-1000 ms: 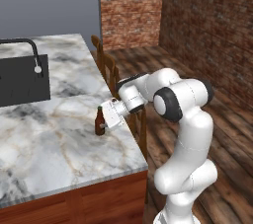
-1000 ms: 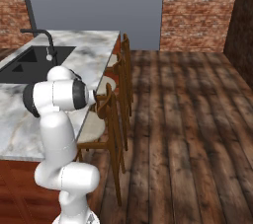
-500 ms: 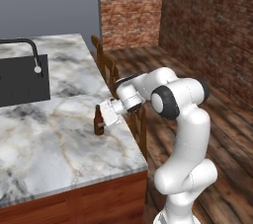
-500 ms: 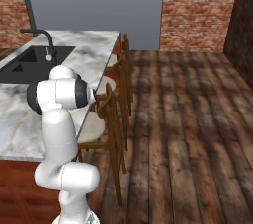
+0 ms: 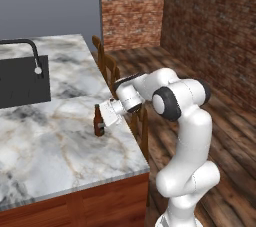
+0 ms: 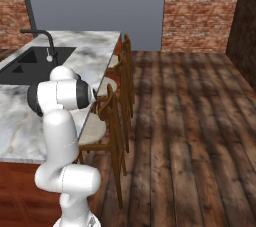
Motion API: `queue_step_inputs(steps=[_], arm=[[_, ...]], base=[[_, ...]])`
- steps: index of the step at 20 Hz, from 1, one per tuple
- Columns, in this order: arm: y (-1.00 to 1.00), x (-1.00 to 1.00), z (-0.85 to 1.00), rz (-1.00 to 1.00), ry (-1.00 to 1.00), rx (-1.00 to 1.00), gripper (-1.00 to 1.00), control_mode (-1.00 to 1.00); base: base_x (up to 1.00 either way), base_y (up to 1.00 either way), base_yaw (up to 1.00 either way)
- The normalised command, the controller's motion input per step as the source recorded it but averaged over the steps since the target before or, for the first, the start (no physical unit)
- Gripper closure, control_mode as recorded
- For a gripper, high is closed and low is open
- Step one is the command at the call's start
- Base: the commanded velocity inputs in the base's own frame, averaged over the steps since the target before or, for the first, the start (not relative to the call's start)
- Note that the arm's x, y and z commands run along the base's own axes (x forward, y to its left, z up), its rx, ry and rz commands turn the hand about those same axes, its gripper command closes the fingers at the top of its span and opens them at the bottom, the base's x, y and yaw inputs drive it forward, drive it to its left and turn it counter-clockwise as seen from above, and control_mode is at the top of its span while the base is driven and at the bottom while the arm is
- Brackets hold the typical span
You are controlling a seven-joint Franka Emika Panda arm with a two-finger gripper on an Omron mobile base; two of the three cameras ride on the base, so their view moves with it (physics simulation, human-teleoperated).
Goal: Get the candle and the beer from the cabinet and move them to the dining counter.
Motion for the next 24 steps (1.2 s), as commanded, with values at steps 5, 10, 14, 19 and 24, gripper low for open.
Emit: queue_step_inputs(steps=[5, 10, 14, 19, 24], arm=[[0.00, -0.03, 0.00, 0.00, -0.08, 0.01, -1.00, -1.00], [-0.04, -0.01, 0.06, 0.00, -0.07, 0.01, -1.00, -1.00], [-0.12, -0.04, 0.20, 0.00, -0.09, 0.00, -1.00, -1.00], [-0.17, 0.00, 0.27, 0.00, -0.05, 0.00, -1.00, -1.00], [-0.23, 0.00, 0.25, 0.00, -0.05, 0.00, -1.00, -1.00]], base=[[0.00, 0.00, 0.00], [0.00, 0.00, 0.00], [0.00, 0.00, 0.00], [0.00, 0.00, 0.00], [0.00, 0.00, 0.00]])
